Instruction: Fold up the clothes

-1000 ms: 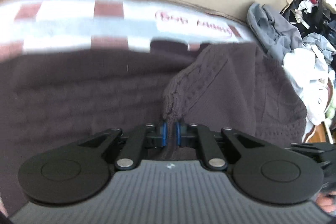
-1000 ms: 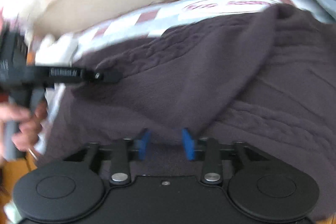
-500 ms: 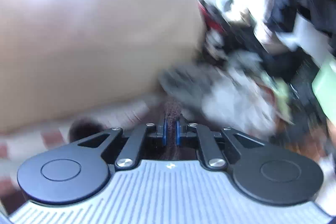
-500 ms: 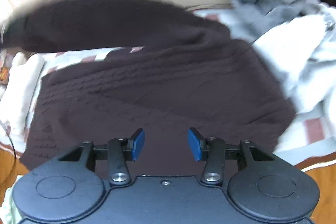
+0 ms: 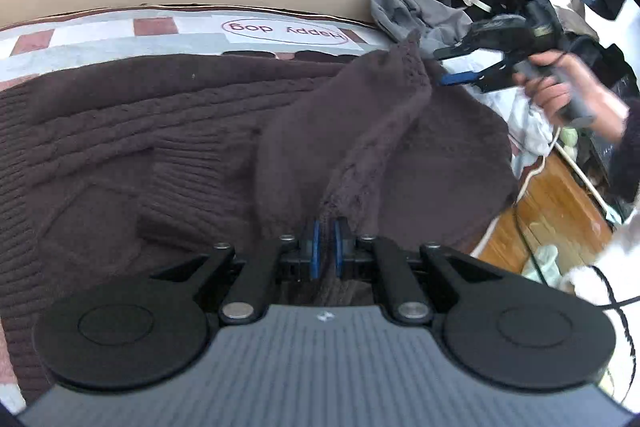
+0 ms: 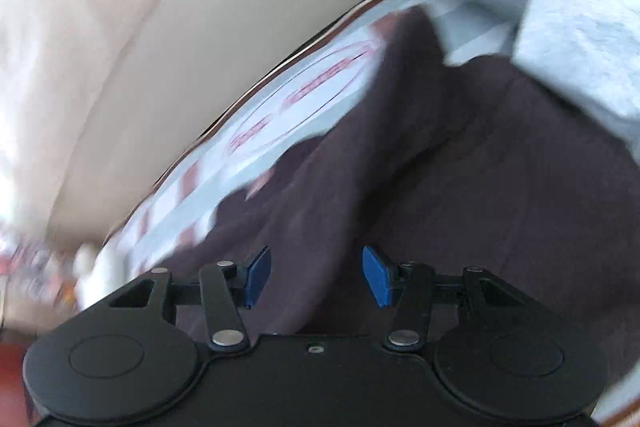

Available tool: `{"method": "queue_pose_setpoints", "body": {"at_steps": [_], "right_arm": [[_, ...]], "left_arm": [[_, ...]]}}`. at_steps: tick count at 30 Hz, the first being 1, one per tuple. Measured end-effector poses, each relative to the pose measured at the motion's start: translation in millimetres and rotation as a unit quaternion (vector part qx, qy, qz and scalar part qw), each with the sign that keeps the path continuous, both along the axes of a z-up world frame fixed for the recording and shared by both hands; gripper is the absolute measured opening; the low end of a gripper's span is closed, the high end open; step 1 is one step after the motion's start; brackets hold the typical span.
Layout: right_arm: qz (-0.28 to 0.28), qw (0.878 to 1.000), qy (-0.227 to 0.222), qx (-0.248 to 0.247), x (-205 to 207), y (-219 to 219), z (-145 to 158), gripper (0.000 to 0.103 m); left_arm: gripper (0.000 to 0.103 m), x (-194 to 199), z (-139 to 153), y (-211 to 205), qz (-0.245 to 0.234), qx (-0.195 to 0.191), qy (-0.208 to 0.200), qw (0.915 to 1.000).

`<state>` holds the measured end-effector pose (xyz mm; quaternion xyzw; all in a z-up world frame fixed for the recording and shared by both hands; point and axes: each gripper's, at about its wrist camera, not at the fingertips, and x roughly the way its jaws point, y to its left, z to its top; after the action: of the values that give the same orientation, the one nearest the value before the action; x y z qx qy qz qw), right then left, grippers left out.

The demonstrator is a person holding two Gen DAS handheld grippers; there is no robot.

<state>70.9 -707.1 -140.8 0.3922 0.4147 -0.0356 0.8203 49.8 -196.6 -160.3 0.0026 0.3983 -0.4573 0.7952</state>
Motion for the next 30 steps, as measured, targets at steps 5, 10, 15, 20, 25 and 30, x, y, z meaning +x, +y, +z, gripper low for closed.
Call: {"method": "queue_pose_setpoints", "body": {"at_steps": [5,10,15,20,25,30], "right_arm": [[-0.081,0.996,-0.012,0.032,25,-26,-29,0.057],[-0.095,0.995,0.021,0.022,54,-26,-35,0.067],[-0.091,0.993,0.064,-0.024,84,-21,-43,0.068],[-0.064,0.995,-0.058,-0.040,63,-10,-23,0.019],[-0.052,0.989,-0.141,-0.017,-17,-1,-4,0.017],[-0.036,0.990,0.053,-0.127,-51,-5,-35,0.024]], "left_arm": [[0.007,-2,1,3,-0.014,-0.001,-0.006,0.9999],[0.007,-7,-13,4,-0.003,0.063,-0.034,0.9974],[0.007,2,-16,7,0.029,0.051,0.001,0.9983],[0.007,-7,5,11,0.028,0.050,-0.046,0.9973],[0.007,-25,41,24,0.050,0.048,-0.157,0.9853],[0.007,-14,39,36,0.066,0.048,-0.112,0.9904]]}}
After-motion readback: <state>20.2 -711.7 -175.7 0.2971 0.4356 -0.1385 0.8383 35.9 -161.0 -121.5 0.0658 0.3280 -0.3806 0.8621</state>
